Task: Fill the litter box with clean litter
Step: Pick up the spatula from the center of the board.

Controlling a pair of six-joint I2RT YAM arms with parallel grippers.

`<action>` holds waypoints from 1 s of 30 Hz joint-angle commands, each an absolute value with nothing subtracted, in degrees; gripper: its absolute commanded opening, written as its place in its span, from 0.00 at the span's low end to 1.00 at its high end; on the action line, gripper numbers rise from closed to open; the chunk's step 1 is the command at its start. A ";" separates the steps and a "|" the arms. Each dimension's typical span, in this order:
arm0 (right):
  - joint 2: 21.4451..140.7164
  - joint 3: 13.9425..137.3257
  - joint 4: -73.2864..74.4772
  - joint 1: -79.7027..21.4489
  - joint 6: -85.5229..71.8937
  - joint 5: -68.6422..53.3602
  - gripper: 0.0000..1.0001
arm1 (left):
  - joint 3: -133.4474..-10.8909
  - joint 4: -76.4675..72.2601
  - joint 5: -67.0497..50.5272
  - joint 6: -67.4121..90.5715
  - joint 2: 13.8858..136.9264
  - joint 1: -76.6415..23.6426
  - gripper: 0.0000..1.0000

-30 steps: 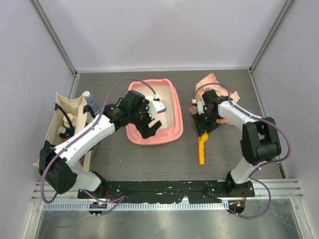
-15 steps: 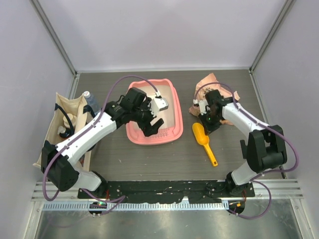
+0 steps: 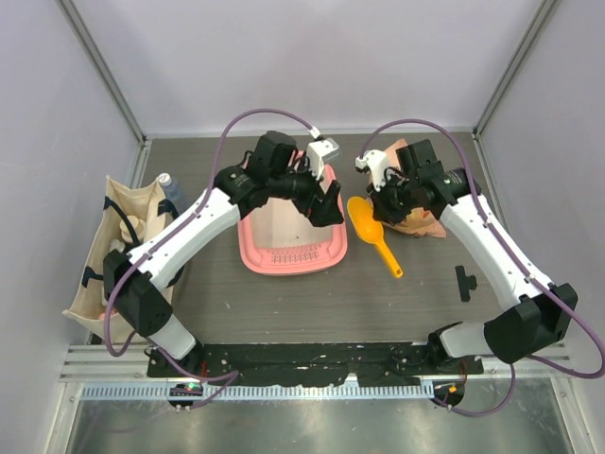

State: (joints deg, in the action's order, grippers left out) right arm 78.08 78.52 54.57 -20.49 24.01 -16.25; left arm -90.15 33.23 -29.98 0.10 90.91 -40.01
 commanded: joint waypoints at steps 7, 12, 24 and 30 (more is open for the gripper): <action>78.22 85.16 54.76 -23.81 26.10 -18.72 0.02 | -92.81 23.82 -35.07 19.15 95.62 -40.08 0.89; 78.40 85.87 54.32 -25.31 26.54 -17.49 0.01 | -92.46 23.21 -34.80 20.74 96.50 -39.38 0.76; 79.01 87.10 54.32 -28.13 27.69 -15.73 0.01 | -90.53 20.39 -36.91 21.71 96.33 -37.71 0.31; 79.10 87.71 53.44 -28.04 26.46 -14.24 0.11 | -89.47 20.04 -37.88 21.45 96.42 -37.44 0.00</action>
